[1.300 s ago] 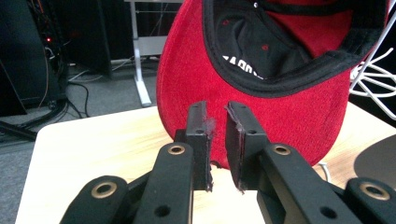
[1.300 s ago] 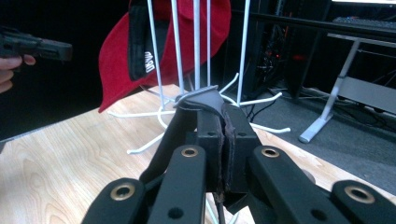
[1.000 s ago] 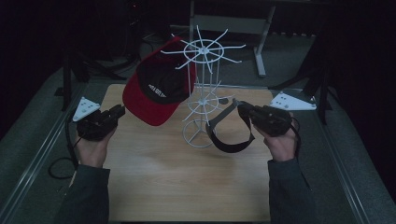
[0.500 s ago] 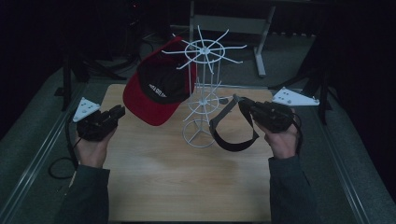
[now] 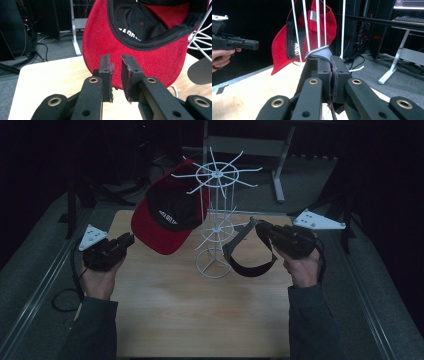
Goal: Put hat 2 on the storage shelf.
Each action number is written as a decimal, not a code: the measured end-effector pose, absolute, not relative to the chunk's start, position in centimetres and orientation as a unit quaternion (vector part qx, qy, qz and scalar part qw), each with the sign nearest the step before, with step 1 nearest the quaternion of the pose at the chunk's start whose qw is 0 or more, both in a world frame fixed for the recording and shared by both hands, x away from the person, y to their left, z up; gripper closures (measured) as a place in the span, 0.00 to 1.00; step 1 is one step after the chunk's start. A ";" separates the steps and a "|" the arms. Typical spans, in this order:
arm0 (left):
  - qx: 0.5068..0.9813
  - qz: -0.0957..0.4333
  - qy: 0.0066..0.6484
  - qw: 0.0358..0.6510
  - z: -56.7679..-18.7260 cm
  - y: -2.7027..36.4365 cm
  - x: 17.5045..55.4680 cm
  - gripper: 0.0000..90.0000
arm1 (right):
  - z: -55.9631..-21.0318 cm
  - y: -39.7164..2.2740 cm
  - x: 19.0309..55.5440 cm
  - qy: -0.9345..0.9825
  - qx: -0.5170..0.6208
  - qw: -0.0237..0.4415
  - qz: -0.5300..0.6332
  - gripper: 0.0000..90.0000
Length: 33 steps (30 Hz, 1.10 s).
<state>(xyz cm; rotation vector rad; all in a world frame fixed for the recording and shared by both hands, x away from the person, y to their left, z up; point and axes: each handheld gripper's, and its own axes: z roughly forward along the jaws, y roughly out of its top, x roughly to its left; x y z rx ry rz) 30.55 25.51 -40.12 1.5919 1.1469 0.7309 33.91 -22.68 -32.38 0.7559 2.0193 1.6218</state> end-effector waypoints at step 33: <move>0.660 0.301 0.472 0.501 -39.9 25.2 30.8 0.88 | -29.0 -22.9 33.9 0.713 0.257 0.216 0.615 0.97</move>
